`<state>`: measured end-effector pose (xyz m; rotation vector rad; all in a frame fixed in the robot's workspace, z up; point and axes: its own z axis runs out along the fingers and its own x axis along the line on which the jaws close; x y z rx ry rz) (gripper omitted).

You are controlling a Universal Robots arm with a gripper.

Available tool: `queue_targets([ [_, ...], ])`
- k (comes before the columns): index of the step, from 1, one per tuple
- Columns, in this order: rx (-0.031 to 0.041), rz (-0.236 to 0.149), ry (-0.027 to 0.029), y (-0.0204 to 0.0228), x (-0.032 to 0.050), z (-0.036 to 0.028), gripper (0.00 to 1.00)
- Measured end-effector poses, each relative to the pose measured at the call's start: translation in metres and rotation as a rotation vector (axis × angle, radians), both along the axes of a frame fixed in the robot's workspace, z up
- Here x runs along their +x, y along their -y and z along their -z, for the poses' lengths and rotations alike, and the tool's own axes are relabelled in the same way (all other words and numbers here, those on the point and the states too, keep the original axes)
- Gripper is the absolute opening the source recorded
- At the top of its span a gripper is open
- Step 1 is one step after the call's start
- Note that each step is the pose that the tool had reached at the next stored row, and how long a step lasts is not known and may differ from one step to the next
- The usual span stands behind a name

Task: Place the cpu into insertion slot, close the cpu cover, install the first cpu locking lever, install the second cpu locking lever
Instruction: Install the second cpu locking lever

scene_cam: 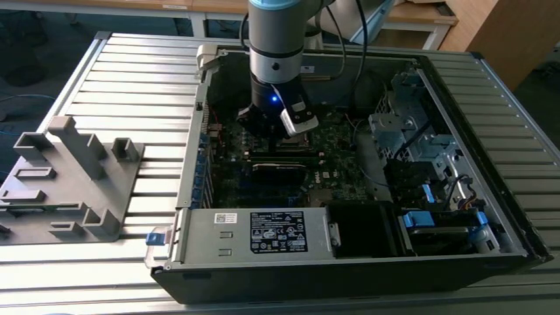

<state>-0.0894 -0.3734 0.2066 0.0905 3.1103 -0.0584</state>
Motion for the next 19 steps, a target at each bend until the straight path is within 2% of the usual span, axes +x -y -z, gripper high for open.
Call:
queue_targets([
  [2, 0.0010, -0.003, -0.0001, 0.0005, -0.0004, 0.0002, 0.11],
  [3, 0.0038, -0.005, -0.0001, 0.0006, -0.0004, 0.0003, 0.11],
  [9, 0.0334, -0.013, 0.0003, 0.0023, -0.0011, 0.0014, 0.11],
  [15, 0.0540, -0.017, 0.0009, 0.0031, -0.0020, 0.0031, 0.11],
  [19, 0.0564, -0.017, 0.0008, 0.0031, -0.0021, 0.0032, 0.11],
])
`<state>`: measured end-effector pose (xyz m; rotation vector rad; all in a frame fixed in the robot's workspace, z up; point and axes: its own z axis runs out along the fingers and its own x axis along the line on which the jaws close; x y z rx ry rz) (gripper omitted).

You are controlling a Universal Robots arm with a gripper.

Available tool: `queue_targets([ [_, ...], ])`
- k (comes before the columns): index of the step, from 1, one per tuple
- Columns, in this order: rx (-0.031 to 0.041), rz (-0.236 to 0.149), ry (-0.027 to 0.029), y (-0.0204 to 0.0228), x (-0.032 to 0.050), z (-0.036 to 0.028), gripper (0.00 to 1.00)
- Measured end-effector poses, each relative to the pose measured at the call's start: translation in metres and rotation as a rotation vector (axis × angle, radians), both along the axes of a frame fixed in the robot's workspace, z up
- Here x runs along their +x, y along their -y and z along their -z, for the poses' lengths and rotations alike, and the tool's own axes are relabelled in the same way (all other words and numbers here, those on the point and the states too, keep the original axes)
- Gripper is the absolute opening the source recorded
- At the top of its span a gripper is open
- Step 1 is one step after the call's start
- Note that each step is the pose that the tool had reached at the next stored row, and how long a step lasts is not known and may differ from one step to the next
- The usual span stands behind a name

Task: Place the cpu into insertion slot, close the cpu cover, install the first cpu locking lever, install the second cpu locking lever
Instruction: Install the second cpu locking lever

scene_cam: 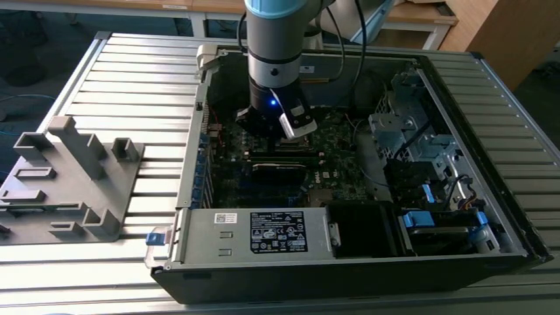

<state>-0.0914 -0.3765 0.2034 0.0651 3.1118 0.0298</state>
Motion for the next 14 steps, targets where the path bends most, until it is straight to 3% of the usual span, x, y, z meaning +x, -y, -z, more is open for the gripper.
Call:
queue_targets([
  [3, 0.0249, 0.000, 0.0003, 0.0000, -0.0004, 0.0001, 0.11],
  [6, 0.0307, 0.000, 0.0004, 0.0001, -0.0006, 0.0002, 0.11],
  [11, 0.0311, 0.000, 0.0013, 0.0016, -0.0023, 0.0030, 0.11],
  [12, 0.0333, 0.000, 0.0014, 0.0019, -0.0026, 0.0032, 0.11],
  [14, 0.0447, 0.000, 0.0015, 0.0021, -0.0029, 0.0032, 0.11],
])
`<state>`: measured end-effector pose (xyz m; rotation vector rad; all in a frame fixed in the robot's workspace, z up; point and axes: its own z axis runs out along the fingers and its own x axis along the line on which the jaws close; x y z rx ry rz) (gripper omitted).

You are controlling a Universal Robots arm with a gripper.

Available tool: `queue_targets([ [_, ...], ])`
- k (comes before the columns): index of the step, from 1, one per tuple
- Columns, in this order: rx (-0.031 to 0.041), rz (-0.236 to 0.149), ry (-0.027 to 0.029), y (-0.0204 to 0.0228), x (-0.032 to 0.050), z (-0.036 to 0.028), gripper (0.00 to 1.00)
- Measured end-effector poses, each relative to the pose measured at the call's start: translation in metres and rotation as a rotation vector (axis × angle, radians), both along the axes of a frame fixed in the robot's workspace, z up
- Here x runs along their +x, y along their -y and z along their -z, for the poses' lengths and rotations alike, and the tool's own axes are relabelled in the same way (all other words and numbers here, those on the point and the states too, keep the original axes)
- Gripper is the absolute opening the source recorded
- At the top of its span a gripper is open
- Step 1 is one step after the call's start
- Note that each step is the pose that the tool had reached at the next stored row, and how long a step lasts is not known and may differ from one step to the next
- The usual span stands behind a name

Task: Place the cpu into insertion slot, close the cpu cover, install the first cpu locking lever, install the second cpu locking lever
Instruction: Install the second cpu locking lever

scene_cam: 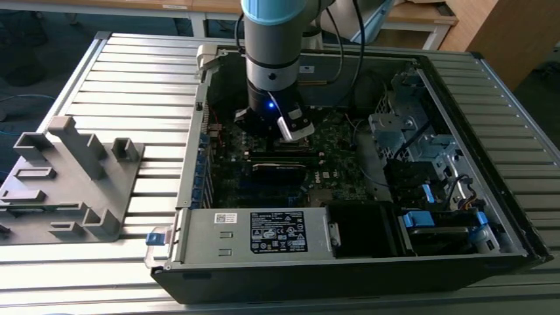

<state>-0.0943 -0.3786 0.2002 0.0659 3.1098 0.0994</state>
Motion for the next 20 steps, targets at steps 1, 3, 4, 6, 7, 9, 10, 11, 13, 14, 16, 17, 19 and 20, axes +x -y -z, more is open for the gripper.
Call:
queue_targets([
  [1, 0.0091, 0.000, 0.0001, 0.0002, 0.0000, 0.0000, 0.11],
  [3, 0.0239, 0.000, 0.0002, 0.0005, 0.0000, 0.0001, 0.11],
  [4, 0.0273, 0.000, 0.0001, 0.0008, 0.0000, 0.0001, 0.11],
  [6, 0.0293, 0.000, 0.0002, 0.0022, -0.0002, 0.0003, 0.11],
  [7, 0.0300, 0.000, 0.0001, 0.0030, -0.0004, 0.0005, 0.11],
  [9, 0.0322, 0.000, 0.0000, 0.0047, -0.0012, 0.0010, 0.11],
  [10, 0.0355, 0.000, 0.0001, 0.0055, -0.0015, 0.0011, 0.11],
  [11, 0.0415, 0.000, 0.0001, 0.0063, -0.0019, 0.0013, 0.11],
  [13, 0.0578, 0.000, 0.0005, 0.0076, -0.0028, 0.0015, 0.11],
  [14, 0.0688, 0.000, 0.0009, 0.0080, -0.0032, 0.0016, 0.11],
  [16, 0.0958, 0.000, 0.0012, 0.0090, -0.0034, 0.0018, 0.11],
  [17, 0.1058, 0.000, 0.0009, 0.0096, -0.0035, 0.0016, 0.11],
  [19, 0.1135, 0.000, 0.0009, 0.0101, -0.0035, 0.0016, 0.11],
  [20, 0.1154, 0.000, 0.0008, 0.0102, -0.0035, 0.0016, 0.11],
])
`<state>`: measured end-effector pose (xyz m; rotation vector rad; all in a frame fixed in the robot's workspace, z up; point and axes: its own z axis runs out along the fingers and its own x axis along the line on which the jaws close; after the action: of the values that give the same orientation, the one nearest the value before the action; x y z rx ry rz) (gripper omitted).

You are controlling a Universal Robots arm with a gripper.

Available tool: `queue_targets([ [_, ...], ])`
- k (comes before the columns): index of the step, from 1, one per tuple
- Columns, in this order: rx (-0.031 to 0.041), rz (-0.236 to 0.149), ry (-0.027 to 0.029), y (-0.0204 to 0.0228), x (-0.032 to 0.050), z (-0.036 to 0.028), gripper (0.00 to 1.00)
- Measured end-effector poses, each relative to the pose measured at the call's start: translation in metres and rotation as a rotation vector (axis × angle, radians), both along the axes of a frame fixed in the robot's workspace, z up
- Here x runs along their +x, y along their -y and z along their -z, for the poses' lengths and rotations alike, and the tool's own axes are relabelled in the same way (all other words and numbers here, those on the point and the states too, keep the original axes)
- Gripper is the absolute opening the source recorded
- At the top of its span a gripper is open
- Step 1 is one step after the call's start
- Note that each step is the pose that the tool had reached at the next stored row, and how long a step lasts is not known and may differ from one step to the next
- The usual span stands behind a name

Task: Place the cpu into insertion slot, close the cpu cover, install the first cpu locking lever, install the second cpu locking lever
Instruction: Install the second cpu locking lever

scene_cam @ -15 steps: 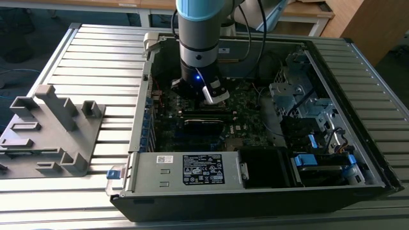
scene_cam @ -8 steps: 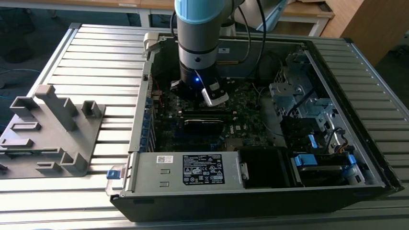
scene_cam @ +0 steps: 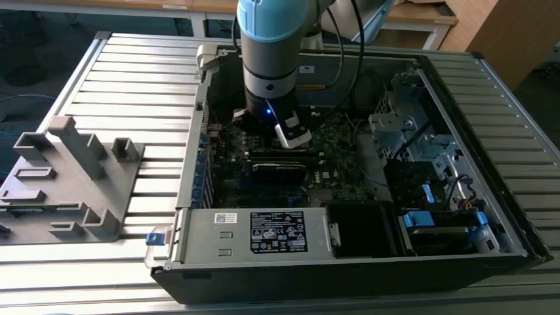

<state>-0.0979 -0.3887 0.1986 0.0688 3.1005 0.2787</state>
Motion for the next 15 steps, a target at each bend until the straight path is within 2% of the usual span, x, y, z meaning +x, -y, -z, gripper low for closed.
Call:
queue_targets([
  [2, 0.0013, 0.000, 0.0001, 0.0000, 0.0000, -0.0007, 0.11],
  [4, 0.0019, 0.000, 0.0001, 0.0000, 0.0001, -0.0047, 0.11],
  [12, 0.0047, 0.000, 0.0001, 0.0000, 0.0000, -0.0303, 0.11],
  [15, 0.0051, 0.000, 0.0000, 0.0000, 0.0001, -0.0377, 0.11],
])
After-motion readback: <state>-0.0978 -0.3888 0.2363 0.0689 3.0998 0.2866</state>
